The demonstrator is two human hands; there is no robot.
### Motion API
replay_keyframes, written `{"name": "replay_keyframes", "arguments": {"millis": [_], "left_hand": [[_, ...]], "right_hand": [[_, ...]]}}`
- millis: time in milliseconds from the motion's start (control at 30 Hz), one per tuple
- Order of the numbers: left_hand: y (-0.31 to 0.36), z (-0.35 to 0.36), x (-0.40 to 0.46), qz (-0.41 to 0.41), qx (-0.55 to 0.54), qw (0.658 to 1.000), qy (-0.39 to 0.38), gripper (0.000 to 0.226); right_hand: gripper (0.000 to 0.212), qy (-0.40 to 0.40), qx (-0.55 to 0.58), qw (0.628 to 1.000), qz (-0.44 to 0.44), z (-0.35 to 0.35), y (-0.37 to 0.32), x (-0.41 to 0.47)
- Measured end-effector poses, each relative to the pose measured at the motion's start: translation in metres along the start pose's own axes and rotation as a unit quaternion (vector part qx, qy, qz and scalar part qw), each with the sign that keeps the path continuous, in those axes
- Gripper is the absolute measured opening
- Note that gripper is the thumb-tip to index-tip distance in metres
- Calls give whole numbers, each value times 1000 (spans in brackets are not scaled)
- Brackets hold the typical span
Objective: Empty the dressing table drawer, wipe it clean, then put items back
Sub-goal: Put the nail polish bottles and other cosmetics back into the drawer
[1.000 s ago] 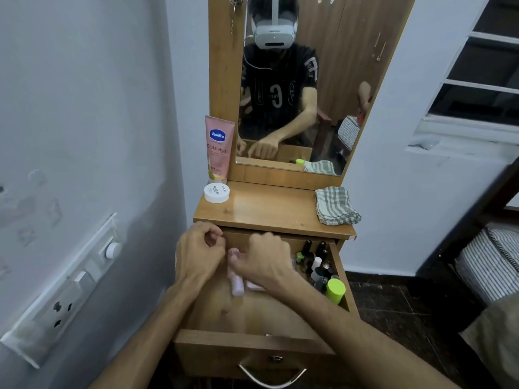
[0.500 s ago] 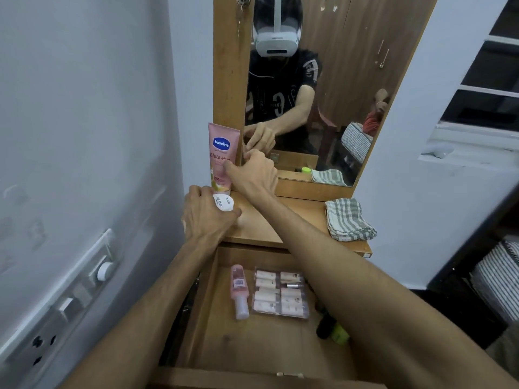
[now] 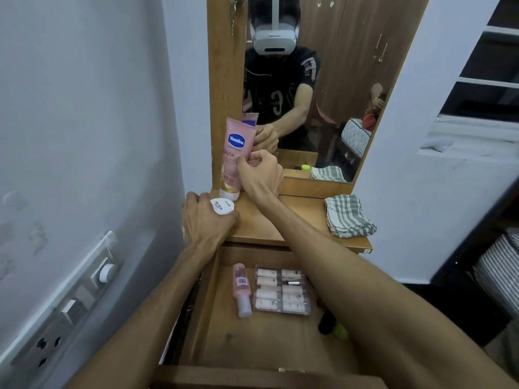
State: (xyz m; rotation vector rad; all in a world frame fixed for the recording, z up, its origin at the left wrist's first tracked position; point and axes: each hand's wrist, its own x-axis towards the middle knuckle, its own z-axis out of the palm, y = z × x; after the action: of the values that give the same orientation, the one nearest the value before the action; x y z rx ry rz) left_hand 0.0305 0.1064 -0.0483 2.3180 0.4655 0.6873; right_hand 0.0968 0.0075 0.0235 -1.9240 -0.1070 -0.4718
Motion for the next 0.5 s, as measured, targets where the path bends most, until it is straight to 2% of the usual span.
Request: {"name": "replay_keyframes", "arguments": {"millis": [200, 333, 500], "left_hand": [[9, -27, -46, 73, -24, 997, -31, 71], [14, -45, -81, 131, 37, 983, -126, 61], [8, -59, -111, 189, 156, 934, -260, 57]], "right_hand": [[22, -17, -13, 999, -47, -63, 7, -29], [18, -55, -52, 996, -53, -106, 11, -58], [19, -111, -118, 986, -34, -144, 24, -99]]}}
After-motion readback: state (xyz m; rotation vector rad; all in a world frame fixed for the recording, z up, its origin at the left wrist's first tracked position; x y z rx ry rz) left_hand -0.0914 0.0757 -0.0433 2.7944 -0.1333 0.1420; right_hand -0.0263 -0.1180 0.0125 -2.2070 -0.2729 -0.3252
